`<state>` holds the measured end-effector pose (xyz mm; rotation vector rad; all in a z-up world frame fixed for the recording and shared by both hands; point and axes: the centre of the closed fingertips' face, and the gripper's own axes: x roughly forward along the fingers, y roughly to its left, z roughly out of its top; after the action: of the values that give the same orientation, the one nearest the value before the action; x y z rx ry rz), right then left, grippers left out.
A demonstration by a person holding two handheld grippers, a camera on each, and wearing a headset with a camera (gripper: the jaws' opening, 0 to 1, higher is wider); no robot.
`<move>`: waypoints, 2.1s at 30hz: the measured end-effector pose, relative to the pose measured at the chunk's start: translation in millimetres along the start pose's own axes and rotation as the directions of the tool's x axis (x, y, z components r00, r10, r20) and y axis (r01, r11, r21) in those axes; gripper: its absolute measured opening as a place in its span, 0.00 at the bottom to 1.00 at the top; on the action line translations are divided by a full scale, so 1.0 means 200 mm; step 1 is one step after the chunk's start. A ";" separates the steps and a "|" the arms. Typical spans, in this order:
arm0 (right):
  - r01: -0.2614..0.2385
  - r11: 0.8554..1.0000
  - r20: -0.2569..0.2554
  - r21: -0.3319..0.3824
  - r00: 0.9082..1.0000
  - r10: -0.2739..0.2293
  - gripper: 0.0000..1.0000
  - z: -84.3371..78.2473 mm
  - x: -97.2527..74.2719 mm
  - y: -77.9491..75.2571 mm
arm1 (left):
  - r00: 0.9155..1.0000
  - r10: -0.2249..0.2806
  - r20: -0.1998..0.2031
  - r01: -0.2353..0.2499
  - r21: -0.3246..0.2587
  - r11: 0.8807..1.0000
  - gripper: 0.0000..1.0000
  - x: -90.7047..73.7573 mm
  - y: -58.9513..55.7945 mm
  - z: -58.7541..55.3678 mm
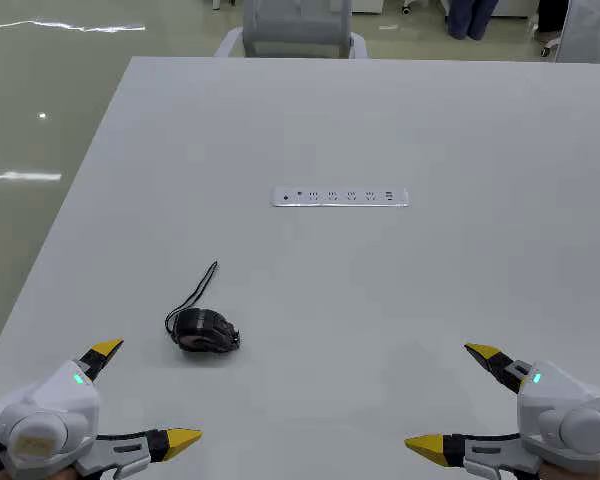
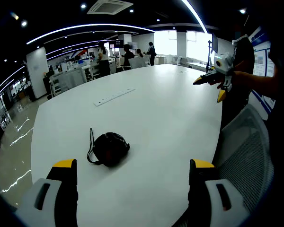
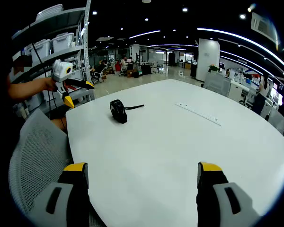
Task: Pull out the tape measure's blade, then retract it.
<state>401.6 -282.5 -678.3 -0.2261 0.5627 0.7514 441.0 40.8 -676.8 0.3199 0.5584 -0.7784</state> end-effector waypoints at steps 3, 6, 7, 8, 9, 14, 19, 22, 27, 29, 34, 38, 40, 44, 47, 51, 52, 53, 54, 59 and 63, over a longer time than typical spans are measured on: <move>-0.002 1.000 -0.003 -0.001 1.000 0.002 0.97 0.00 0.00 0.00 | 1.000 0.001 0.000 -0.001 0.001 1.000 0.98 0.00 0.00 0.00; -0.003 1.000 -0.004 -0.001 1.000 0.003 0.97 -0.01 0.00 0.01 | 1.000 0.001 0.000 -0.001 0.002 1.000 0.98 0.00 0.00 0.00; -0.003 1.000 -0.004 0.000 1.000 0.003 0.97 -0.01 0.00 0.01 | 1.000 0.000 0.000 0.000 0.002 1.000 0.98 0.00 0.00 0.00; -0.004 1.000 -0.004 0.000 1.000 0.004 0.97 -0.01 0.00 0.01 | 1.000 0.000 -0.001 0.000 0.002 1.000 0.98 0.00 0.00 0.00; -0.004 1.000 -0.004 0.000 1.000 0.004 0.97 -0.01 0.00 0.01 | 1.000 0.000 -0.002 0.000 0.003 1.000 0.98 0.00 0.00 0.00; -0.003 1.000 -0.003 0.000 1.000 0.003 0.97 -0.01 0.00 0.01 | 1.000 -0.004 -0.005 0.004 0.006 1.000 0.97 0.00 0.00 0.00; -0.005 1.000 -0.004 -0.002 1.000 0.005 0.97 -0.01 0.00 0.01 | 1.000 -0.004 -0.007 0.004 0.008 1.000 0.97 0.01 0.00 0.00; -0.008 1.000 -0.006 -0.007 1.000 0.008 0.97 -0.01 0.01 0.01 | 1.000 -0.004 -0.010 0.005 0.012 1.000 0.97 0.01 0.01 0.00; -0.010 1.000 -0.007 -0.018 1.000 0.010 0.96 -0.02 0.01 0.01 | 1.000 -0.006 -0.017 0.006 0.022 1.000 0.96 0.01 0.02 -0.01; -0.014 1.000 -0.005 -0.022 1.000 0.013 0.95 -0.01 0.01 0.01 | 1.000 -0.005 -0.021 0.005 0.030 1.000 0.96 0.01 0.02 -0.01; -0.021 0.999 -0.011 -0.034 1.000 0.021 0.93 -0.01 0.02 0.01 | 0.999 -0.008 -0.036 0.010 0.051 0.999 0.95 0.02 0.04 -0.01; -0.027 0.998 -0.019 -0.048 0.999 0.026 0.91 -0.01 0.02 0.01 | 0.999 -0.010 -0.045 0.013 0.064 0.998 0.95 0.03 0.06 -0.01; -0.033 0.998 -0.020 -0.052 0.999 0.032 0.91 -0.01 0.03 0.01 | 0.999 -0.013 -0.051 0.017 0.073 0.997 0.94 0.03 0.07 0.00; -0.041 0.997 -0.022 -0.068 0.999 0.040 0.90 0.00 0.04 0.01 | 0.998 -0.022 -0.064 0.028 0.096 0.995 0.93 0.05 0.08 0.00; -0.045 0.996 -0.017 -0.076 0.999 0.044 0.90 0.01 0.05 0.00 | 0.997 -0.027 -0.072 0.035 0.111 0.993 0.92 0.06 0.09 0.01; -0.049 0.995 -0.015 -0.089 0.999 0.048 0.88 0.03 0.06 -0.01 | 0.996 -0.032 -0.078 0.042 0.125 0.991 0.90 0.07 0.11 0.02; -0.050 0.994 -0.016 -0.093 0.999 0.049 0.88 0.03 0.07 -0.01 | 0.996 -0.032 -0.080 0.042 0.127 0.991 0.89 0.07 0.12 0.02; -0.052 0.994 -0.018 -0.098 0.999 0.051 0.88 0.03 0.07 -0.02 | 0.996 -0.030 -0.083 0.041 0.131 0.991 0.89 0.08 0.13 0.02; -0.055 0.994 -0.018 -0.100 0.998 0.053 0.87 0.03 0.08 -0.02 | 0.996 -0.030 -0.084 0.041 0.132 0.990 0.89 0.08 0.13 0.02; -0.070 0.991 -0.027 -0.115 0.997 0.067 0.86 0.05 0.10 -0.03 | 0.995 -0.034 -0.093 0.047 0.139 0.989 0.88 0.10 0.15 0.02; -0.082 0.988 -0.033 -0.128 0.996 0.078 0.85 0.06 0.12 -0.04 | 0.994 -0.040 -0.104 0.056 0.156 0.986 0.86 0.11 0.16 0.02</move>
<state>426.4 -269.0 -682.3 -0.3355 0.5524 0.8649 479.6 47.5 -683.7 0.4959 0.6014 -0.8590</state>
